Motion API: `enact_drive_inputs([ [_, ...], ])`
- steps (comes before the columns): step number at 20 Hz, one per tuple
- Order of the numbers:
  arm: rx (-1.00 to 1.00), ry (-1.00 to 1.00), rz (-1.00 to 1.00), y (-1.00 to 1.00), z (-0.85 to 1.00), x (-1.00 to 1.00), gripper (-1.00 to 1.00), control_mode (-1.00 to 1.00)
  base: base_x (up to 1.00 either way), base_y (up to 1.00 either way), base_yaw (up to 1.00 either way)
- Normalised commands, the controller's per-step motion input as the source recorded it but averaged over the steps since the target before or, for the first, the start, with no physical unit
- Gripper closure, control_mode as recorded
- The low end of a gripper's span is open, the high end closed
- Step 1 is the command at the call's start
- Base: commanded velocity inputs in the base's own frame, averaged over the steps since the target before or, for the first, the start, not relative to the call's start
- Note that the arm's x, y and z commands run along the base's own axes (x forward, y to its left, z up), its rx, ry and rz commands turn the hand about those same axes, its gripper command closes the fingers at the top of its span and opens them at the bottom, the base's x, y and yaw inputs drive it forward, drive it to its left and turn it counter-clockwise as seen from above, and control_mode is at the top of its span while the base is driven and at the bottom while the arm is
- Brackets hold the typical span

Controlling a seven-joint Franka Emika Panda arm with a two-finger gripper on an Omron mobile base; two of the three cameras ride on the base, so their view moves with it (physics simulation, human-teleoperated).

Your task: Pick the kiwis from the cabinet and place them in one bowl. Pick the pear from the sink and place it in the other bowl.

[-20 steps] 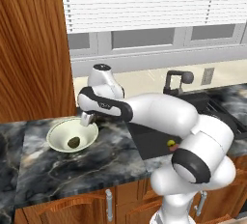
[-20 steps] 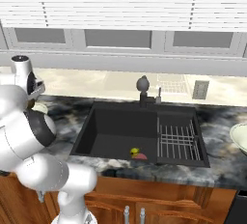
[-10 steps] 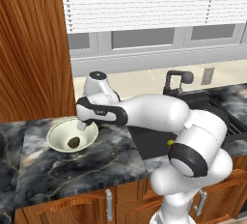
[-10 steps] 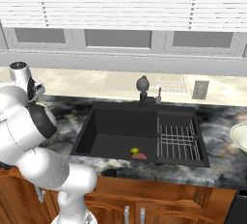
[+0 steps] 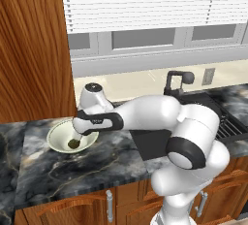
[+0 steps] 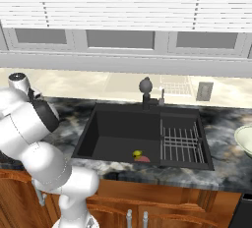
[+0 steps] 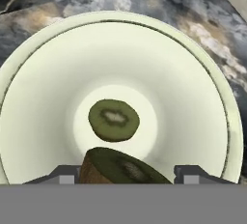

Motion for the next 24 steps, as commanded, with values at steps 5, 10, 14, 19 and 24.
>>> enact_drive_inputs([
  [5,0.00,0.00,0.00,0.10,-0.20,0.07,1.00,-1.00,0.00,0.00,0.00],
  [10,0.00,0.00,0.00,0.08,-0.11,0.14,1.00,-1.00,0.00,0.00,0.00],
  [14,0.00,0.00,0.00,0.04,-0.05,0.08,1.00,-1.00,0.00,0.00,0.00],
  [19,0.00,0.00,0.00,0.04,-0.16,0.00,1.00,-1.00,0.00,0.00,0.00],
  [24,0.00,0.03,0.00,0.03,-0.04,0.00,-1.00,-1.00,0.00,0.00,0.00],
])
